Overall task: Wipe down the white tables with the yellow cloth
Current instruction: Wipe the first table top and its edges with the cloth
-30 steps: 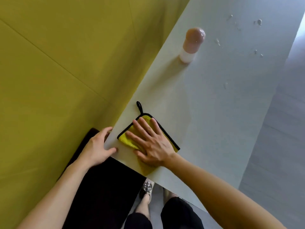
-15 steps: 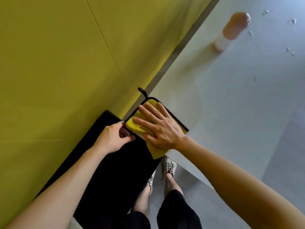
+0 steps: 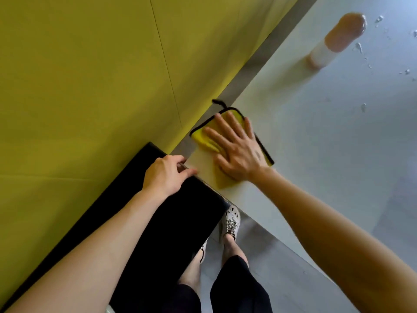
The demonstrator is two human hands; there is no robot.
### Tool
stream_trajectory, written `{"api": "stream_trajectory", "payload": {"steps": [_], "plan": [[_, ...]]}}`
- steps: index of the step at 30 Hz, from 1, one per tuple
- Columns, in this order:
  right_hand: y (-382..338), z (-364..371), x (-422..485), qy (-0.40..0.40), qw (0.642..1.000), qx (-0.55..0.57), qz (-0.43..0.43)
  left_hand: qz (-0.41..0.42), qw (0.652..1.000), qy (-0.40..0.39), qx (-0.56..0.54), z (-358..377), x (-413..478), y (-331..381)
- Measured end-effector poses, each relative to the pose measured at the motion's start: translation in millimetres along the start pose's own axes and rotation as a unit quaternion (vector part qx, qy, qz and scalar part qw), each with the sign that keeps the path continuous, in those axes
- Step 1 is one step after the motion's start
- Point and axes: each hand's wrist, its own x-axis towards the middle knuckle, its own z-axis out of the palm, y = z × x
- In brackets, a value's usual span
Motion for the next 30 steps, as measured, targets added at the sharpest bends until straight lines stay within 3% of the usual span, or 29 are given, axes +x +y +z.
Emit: {"api": "stream_trajectory", "payload": {"steps": [3, 5, 6, 8, 10, 11, 13, 16, 18, 19, 22, 24, 27, 30], "plan": [[76, -22, 18, 0.026, 0.975, 0.007, 0.222, 0.012, 1.000, 0.010, -0.006, 1, 0, 3], [69, -23, 22, 0.044, 0.957, 0.016, 0.288, 0.010, 1.000, 0.010, -0.011, 0, 0, 3], [41, -19, 22, 0.055, 0.960, 0.013, 0.275, 0.004, 1.000, 0.008, -0.016, -1, -1, 3], [-26, -4, 7, 0.060, 0.985, 0.018, 0.159, 0.000, 1.000, 0.000, -0.017, -4, -1, 3], [-70, 7, -18, 0.000, 1.000, 0.018, 0.017, -0.003, 1.000, -0.006, 0.004, -4, -1, 2], [-67, 5, -21, -0.011, 1.000, 0.014, -0.014, -0.003, 1.000, -0.003, 0.003, -4, -1, 2], [-28, 0, -8, 0.022, 0.999, 0.019, 0.040, 0.000, 1.000, 0.002, -0.020, -4, -2, 3], [24, -14, 11, 0.033, 0.967, 0.018, 0.251, 0.016, 0.999, 0.020, -0.021, 0, -6, 5], [3, -9, 13, 0.048, 0.954, 0.024, 0.295, 0.028, 0.999, 0.030, -0.004, 0, -10, 2], [-25, -3, 11, 0.049, 0.959, 0.018, 0.277, 0.039, 0.999, 0.030, 0.000, 0, -13, -1], [-102, 12, -8, 0.008, 0.993, 0.036, 0.115, 0.085, 0.994, -0.016, 0.063, -4, -18, -17], [-105, 15, -25, -0.005, 0.997, 0.031, 0.066, 0.086, 0.991, -0.044, 0.090, -9, -21, -27], [-69, 17, -72, 0.005, 0.996, 0.018, 0.082, 0.085, 0.987, -0.055, 0.125, -17, -25, -40], [-80, 22, -91, -0.016, 0.987, 0.003, 0.157, 0.111, 0.977, -0.027, 0.178, -23, -31, -49]]}}
